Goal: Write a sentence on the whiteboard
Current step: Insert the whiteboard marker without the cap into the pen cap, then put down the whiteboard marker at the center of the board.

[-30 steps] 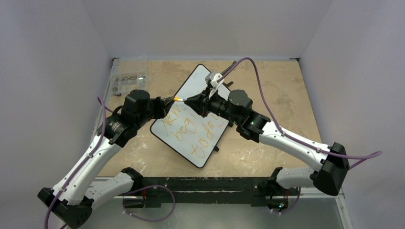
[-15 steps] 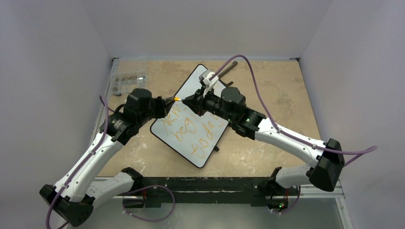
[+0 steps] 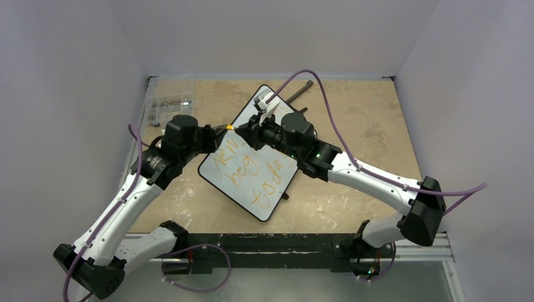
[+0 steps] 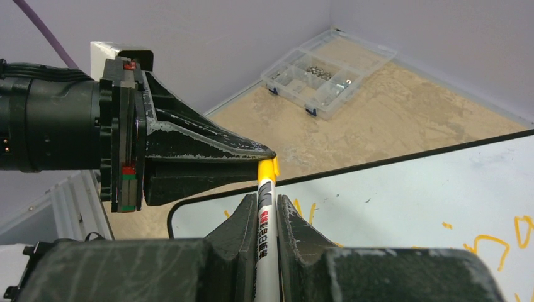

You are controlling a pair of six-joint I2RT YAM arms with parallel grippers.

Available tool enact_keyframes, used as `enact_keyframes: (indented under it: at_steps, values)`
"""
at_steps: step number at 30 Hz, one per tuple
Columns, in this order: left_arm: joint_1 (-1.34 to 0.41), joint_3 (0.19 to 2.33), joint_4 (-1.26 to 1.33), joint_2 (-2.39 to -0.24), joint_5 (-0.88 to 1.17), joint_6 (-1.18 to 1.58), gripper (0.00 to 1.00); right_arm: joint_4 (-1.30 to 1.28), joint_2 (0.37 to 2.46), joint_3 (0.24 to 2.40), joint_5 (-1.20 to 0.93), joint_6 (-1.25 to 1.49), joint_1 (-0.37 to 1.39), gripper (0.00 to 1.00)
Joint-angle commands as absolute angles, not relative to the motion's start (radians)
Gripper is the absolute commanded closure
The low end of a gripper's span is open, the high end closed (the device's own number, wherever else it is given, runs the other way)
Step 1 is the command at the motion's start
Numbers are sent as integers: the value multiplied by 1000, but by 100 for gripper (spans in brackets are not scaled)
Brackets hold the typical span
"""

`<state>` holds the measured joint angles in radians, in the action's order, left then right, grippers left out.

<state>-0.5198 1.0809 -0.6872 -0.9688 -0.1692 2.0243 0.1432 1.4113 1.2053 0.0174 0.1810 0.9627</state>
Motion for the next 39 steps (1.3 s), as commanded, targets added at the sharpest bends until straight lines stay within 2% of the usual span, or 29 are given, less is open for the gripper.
enact_keyframes:
  at_steps: [1, 12, 23, 35, 39]
  values:
    - [-554, 1085, -478, -956, 49, 1953, 100, 195, 1481, 1253, 68, 262, 982, 100]
    - [-560, 1078, -381, -970, 107, 1886, 100, 200, 1591, 1341, 163, 562, 980, 100]
    - [-606, 1074, -336, -964, 77, 1866, 100, 160, 1689, 1414, 219, 864, 968, 100]
    - [-607, 1066, -384, -912, -23, 1825, 100, 208, 1562, 1316, 237, 823, 914, 100]
    - [-607, 1065, -403, -891, -76, 1806, 86, 190, 1509, 1288, 254, 794, 887, 100]
